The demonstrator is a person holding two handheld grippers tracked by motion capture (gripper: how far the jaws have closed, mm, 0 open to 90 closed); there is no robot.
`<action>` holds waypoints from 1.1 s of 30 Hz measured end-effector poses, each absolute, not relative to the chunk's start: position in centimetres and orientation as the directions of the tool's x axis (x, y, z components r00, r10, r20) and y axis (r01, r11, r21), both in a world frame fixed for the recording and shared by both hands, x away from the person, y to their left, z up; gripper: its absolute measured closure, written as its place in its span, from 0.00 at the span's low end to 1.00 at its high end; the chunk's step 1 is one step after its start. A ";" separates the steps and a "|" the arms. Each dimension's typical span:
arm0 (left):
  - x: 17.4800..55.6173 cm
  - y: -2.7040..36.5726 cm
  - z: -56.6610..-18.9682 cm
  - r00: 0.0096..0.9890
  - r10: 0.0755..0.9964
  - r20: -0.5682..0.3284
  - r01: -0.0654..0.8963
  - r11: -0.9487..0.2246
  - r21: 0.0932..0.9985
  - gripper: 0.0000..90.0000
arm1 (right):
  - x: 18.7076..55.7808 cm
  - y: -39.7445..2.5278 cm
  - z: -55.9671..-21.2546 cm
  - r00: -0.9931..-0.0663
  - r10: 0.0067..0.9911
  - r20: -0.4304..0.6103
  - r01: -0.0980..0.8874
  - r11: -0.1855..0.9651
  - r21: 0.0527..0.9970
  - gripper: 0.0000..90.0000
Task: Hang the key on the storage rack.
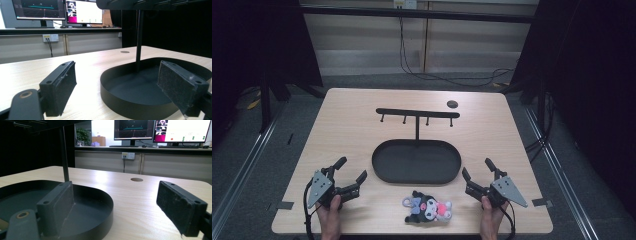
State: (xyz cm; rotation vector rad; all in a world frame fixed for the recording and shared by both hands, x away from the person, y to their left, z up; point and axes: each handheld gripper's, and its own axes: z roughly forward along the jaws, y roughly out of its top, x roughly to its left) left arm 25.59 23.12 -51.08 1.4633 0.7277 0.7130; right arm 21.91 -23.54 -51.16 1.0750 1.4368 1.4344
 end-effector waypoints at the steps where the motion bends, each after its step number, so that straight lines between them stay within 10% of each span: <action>1: 25.6 23.1 -51.1 0.605 0.796 -0.001 0.014 -0.009 1.000 0.17 | 21.9 -23.5 -51.2 -0.297 0.955 0.023 0.024 -0.016 1.000 0.15; 33: 25.6 23.0 -51.1 0.609 0.793 -0.015 0.018 0.005 1.000 0.17 | 22.2 -22.6 -50.2 -0.397 0.917 0.039 0.255 0.070 0.964 0.33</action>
